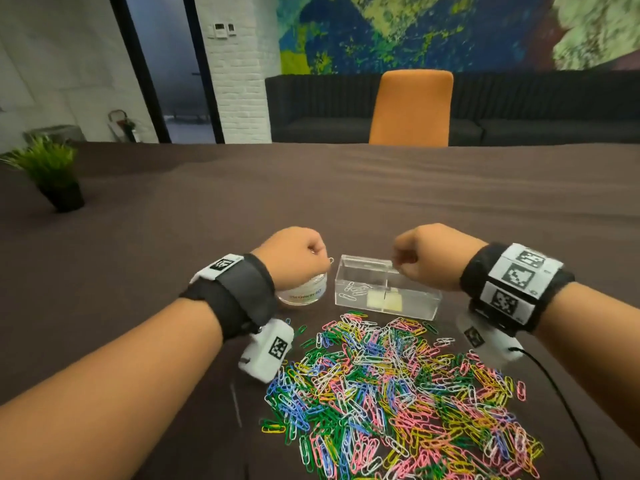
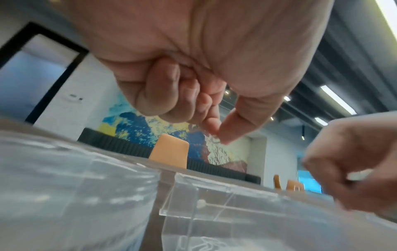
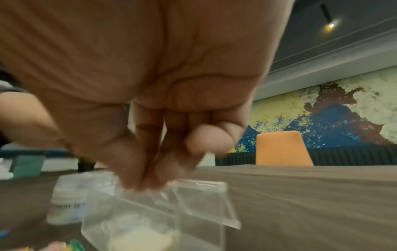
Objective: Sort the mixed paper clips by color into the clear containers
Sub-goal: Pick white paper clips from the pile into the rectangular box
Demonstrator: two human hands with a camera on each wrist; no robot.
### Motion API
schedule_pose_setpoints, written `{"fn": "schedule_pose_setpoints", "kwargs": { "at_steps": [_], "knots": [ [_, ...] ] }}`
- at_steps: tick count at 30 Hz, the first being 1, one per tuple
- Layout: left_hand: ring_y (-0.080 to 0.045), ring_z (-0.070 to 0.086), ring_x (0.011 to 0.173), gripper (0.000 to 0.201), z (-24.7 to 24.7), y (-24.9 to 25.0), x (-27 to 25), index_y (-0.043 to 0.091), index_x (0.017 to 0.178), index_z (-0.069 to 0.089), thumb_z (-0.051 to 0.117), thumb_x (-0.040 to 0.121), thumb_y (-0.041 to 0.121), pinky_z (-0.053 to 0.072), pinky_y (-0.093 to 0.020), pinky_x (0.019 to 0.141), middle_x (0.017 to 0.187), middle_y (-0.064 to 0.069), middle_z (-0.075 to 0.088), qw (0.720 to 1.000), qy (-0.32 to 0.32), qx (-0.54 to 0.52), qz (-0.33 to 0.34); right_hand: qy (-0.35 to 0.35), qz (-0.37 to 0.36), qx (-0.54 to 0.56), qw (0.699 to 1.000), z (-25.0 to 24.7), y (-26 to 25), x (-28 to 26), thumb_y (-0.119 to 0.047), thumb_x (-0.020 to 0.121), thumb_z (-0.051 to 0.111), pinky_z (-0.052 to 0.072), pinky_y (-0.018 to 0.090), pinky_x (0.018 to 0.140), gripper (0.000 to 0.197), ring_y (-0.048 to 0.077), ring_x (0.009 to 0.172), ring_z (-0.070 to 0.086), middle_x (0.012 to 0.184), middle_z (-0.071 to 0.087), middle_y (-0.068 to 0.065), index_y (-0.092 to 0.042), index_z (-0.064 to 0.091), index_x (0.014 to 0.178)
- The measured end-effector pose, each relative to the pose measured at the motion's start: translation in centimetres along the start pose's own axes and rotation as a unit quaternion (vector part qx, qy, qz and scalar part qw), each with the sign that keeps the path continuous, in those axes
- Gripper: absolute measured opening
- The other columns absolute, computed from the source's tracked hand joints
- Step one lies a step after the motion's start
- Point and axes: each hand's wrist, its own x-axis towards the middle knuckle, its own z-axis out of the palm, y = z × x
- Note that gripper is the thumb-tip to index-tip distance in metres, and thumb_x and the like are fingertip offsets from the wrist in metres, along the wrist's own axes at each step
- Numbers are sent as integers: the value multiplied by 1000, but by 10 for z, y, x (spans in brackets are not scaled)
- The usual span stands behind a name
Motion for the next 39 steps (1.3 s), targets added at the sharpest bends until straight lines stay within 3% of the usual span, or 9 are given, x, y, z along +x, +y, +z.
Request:
{"fn": "schedule_pose_setpoints", "kwargs": {
  "at_steps": [6, 10, 13, 18, 25, 27, 30, 34, 39],
  "knots": [
    [-22, 61, 87, 13, 31, 38, 55, 22, 89, 64, 51, 87, 24, 53, -34, 80, 89, 6, 64, 980, -86, 163, 70, -180, 50, -126, 974, 11, 43, -53, -18, 90, 53, 39, 20, 62, 18, 14, 70, 53, 72, 57, -9, -22, 70, 89],
    [-16, 57, 91, 22, 42, 46, 59, 27, 109, 67, 56, 92, 35, 47, -28, 80, 98, 8, 62, 962, -143, 209, 98, -199, 63, -104, 973, 21, 57, -69, -23, 93, 52, 49, 28, 74, 21, 17, 83, 61, 88, 66, -6, -24, 71, 102],
    [-15, 61, 100, 31, 35, 44, 55, 28, 122, 64, 58, 92, 30, 47, -26, 88, 110, 9, 67, 970, -126, 177, 105, -190, 54, -73, 977, 33, 57, -66, -29, 94, 57, 48, 28, 76, 15, 14, 84, 59, 90, 64, -9, -26, 69, 103],
    [-12, 63, 87, 15, 4, 22, 29, 27, 95, 73, 64, 84, 22, 50, -27, 83, 84, 15, 65, 983, -69, 153, 79, -190, 8, -103, 976, 59, 49, -51, -28, 92, 59, 45, 28, 72, 7, 15, 84, 56, 91, 59, -8, -31, 55, 88],
    [2, 57, 55, 3, -9, -28, -37, 23, 81, 74, 75, 78, 22, 47, -20, 63, 65, 10, 69, 981, -159, 115, 3, -171, 18, -30, 985, 52, 53, -49, -18, 82, 69, 48, 26, 64, 15, 3, 67, 57, 70, 64, -10, -24, 60, 71],
    [3, 60, 59, 8, -4, -43, -48, 27, 79, 74, 78, 75, 32, 50, -22, 68, 65, 17, 68, 974, -176, 143, -24, -137, 14, -15, 990, 45, 51, -51, -16, 82, 66, 44, 24, 60, 15, 1, 62, 56, 67, 63, -10, -23, 59, 71],
    [1, 62, 68, 21, 4, -50, -58, 30, 82, 76, 84, 70, 46, 51, -22, 71, 68, 20, 67, 972, -188, 133, -52, -84, -15, 84, 993, 35, 33, -50, -12, 81, 68, 52, 31, 65, 16, 16, 65, 62, 70, 66, -4, -26, 60, 80],
    [3, 60, 69, 23, 16, -44, -64, 31, 89, 76, 83, 72, 44, 49, -21, 73, 69, 21, 65, 974, -185, 122, -42, -150, -24, 272, 950, 35, -7, -33, -3, 90, 59, 60, 33, 65, 25, 19, 69, 72, 80, 72, 5, -25, 67, 101],
    [-3, 58, 76, 7, 21, -44, -66, 29, 89, 74, 74, 82, 31, 46, -21, 73, 79, 16, 67, 969, -190, 159, -27, -162, -4, 92, 982, 48, -39, 1, -17, 91, 51, 48, 24, 56, 13, 15, 60, 58, 70, 64, -2, -15, 63, 85]
  ]
}}
